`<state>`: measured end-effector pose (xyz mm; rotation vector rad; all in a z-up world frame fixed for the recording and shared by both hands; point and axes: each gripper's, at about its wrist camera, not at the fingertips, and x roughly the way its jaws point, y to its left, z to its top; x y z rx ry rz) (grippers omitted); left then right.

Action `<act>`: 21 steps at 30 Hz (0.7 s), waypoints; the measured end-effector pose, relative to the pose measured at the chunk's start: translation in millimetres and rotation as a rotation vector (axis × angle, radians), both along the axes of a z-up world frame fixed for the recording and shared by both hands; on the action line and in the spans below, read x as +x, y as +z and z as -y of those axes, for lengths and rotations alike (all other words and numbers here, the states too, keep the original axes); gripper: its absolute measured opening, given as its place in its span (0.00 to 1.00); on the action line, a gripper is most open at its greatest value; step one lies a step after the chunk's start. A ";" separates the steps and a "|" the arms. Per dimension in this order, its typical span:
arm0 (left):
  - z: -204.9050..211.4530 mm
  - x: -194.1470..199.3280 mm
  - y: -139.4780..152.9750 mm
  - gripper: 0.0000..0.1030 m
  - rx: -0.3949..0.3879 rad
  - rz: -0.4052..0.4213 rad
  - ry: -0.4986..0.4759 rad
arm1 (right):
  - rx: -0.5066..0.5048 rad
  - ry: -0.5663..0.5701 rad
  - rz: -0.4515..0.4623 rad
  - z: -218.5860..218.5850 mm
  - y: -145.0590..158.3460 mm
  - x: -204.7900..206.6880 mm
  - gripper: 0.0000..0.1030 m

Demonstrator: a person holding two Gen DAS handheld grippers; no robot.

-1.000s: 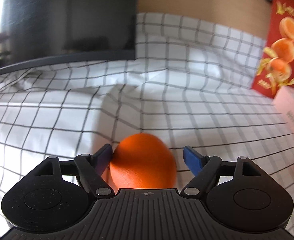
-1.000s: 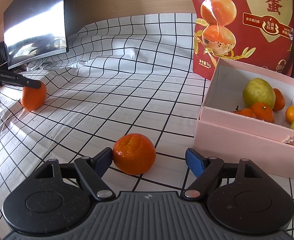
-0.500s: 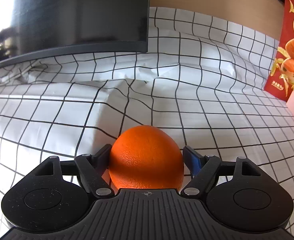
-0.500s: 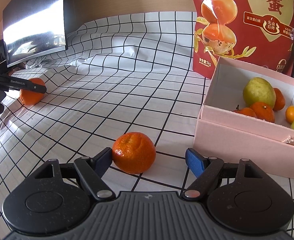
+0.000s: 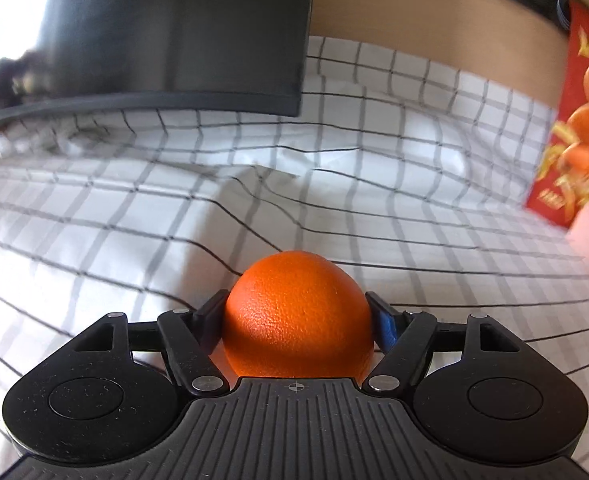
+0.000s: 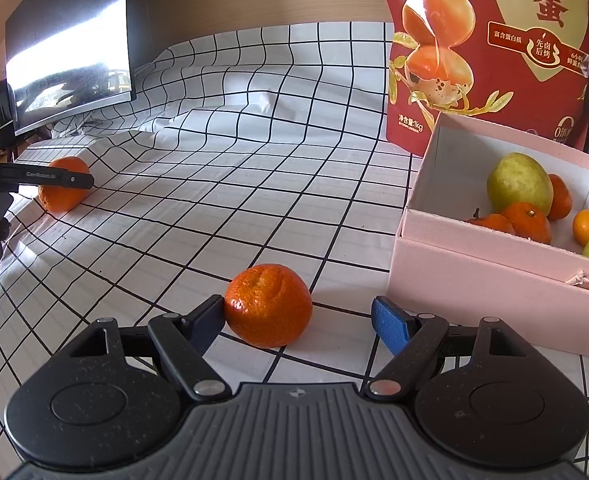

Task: Organize fruits
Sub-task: 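Grasp the mandarin with the right gripper while the left gripper holds the orange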

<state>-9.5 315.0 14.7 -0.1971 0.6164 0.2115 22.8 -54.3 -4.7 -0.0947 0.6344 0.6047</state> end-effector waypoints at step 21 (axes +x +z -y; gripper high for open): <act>175.6 -48.8 -6.7 0.75 -0.134 0.006 -0.402 | 0.010 0.027 0.023 0.3 1.8 -3.3 0.65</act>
